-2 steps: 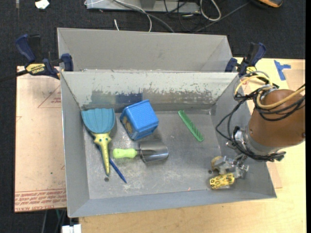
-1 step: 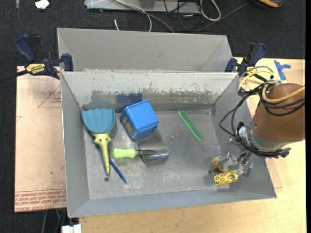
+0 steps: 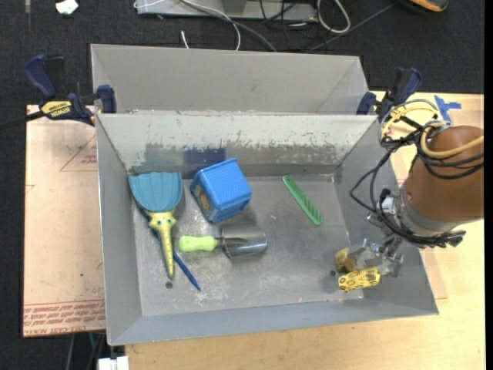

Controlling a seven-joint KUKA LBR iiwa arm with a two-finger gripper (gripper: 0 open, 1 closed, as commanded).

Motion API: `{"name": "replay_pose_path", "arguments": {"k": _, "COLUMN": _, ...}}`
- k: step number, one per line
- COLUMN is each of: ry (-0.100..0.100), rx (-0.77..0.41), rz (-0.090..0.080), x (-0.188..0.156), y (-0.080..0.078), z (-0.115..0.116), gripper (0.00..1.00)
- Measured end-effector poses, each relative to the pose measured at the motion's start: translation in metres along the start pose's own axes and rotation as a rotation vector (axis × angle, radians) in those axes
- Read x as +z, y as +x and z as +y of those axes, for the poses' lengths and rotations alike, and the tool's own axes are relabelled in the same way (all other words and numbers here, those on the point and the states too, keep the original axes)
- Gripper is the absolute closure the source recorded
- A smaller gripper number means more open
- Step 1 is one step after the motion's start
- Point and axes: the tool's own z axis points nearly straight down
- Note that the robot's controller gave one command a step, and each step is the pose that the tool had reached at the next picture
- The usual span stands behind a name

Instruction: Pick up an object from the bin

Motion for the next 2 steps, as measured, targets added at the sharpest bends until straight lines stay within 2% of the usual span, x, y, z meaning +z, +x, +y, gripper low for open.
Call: {"name": "replay_pose_path", "arguments": {"k": 2, "ry": 0.001, "rx": 0.004, "rz": -0.003, "x": -0.028, "y": -0.002, "z": 0.000, "gripper": 1.00}}
